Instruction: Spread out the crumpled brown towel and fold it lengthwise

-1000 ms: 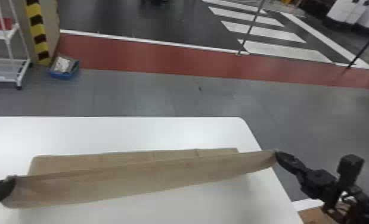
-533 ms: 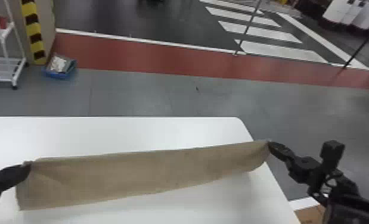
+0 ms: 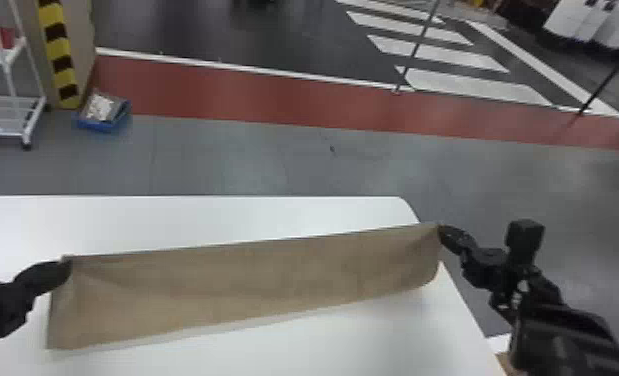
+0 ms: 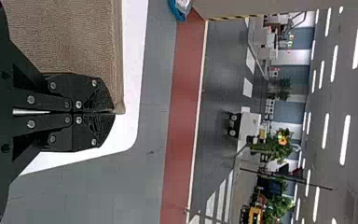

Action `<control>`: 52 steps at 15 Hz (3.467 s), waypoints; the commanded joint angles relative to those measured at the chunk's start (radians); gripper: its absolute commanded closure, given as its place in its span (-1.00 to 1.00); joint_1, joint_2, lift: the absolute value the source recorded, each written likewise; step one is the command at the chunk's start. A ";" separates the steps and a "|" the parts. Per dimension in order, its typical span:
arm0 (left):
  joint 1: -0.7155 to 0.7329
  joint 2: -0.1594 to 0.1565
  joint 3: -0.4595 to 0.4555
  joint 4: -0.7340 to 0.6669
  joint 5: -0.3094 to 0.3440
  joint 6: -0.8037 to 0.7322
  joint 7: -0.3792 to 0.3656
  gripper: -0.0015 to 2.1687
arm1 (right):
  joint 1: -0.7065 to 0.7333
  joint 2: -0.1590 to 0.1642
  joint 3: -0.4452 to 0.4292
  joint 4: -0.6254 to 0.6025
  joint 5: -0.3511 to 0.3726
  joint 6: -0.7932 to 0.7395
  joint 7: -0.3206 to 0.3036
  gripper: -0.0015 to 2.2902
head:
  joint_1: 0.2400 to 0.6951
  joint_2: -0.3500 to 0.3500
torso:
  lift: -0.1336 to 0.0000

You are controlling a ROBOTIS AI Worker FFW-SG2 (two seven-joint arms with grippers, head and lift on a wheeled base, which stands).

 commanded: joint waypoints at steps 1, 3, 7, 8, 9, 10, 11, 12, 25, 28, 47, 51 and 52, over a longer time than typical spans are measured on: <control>-0.039 0.001 -0.027 0.040 -0.010 -0.012 0.000 0.14 | -0.007 0.002 0.050 0.028 0.030 -0.003 -0.063 0.29 | 1.00 -0.96 | 1.00; -0.071 0.001 -0.052 0.082 -0.024 -0.031 0.000 0.14 | -0.012 0.004 0.102 0.047 0.062 -0.012 -0.108 0.29 | 1.00 -0.97 | 1.00; -0.101 0.002 -0.064 0.136 -0.030 -0.067 0.005 0.14 | -0.064 0.010 0.149 0.123 0.088 -0.058 -0.134 0.29 | 1.00 -0.90 | 1.00; -0.105 0.004 -0.064 0.151 -0.030 -0.089 0.008 0.14 | -0.081 0.008 0.151 0.148 0.099 -0.068 -0.138 0.29 | 1.00 -0.89 | 1.00; -0.111 0.005 -0.064 0.160 -0.030 -0.095 0.014 0.14 | -0.093 0.008 0.151 0.166 0.105 -0.071 -0.148 0.29 | 1.00 -0.87 | 1.00; -0.116 0.007 -0.064 0.166 -0.030 -0.098 0.015 0.14 | -0.102 0.004 0.152 0.183 0.106 -0.074 -0.163 0.29 | 1.00 -0.85 | 1.00; -0.125 0.007 -0.067 0.185 -0.031 -0.107 0.015 0.14 | -0.114 0.002 0.160 0.199 0.114 -0.074 -0.168 0.28 | 1.00 -0.84 | 1.00; -0.134 0.007 -0.070 0.198 -0.036 -0.107 0.015 0.13 | -0.128 0.004 0.175 0.215 0.132 -0.068 -0.175 0.22 | 1.00 -0.84 | 1.00; -0.117 0.036 -0.086 0.206 -0.211 -0.322 0.246 -0.94 | -0.099 -0.041 0.209 0.214 0.169 -0.095 -0.464 -0.96 | 1.00 -0.85 | 1.00; -0.111 0.036 -0.052 0.162 -0.185 -0.187 0.183 -0.94 | -0.076 -0.062 0.180 0.179 0.155 -0.065 -0.339 -0.90 | 1.00 -0.84 | 1.00; -0.108 0.025 -0.012 0.044 0.055 0.325 0.034 -0.94 | -0.315 -0.266 0.145 0.593 0.049 0.092 0.260 -0.98 | 1.00 -1.00 | 1.00; -0.108 0.025 -0.027 0.044 0.051 0.331 0.055 -0.94 | -0.317 -0.236 0.257 0.591 0.060 0.138 0.147 -0.99 | 1.00 -1.00 | 1.00; -0.108 0.025 -0.026 0.044 0.050 0.331 0.060 -0.94 | -0.317 -0.231 0.258 0.591 0.060 0.138 0.144 -0.99 | 1.00 -1.00 | 1.00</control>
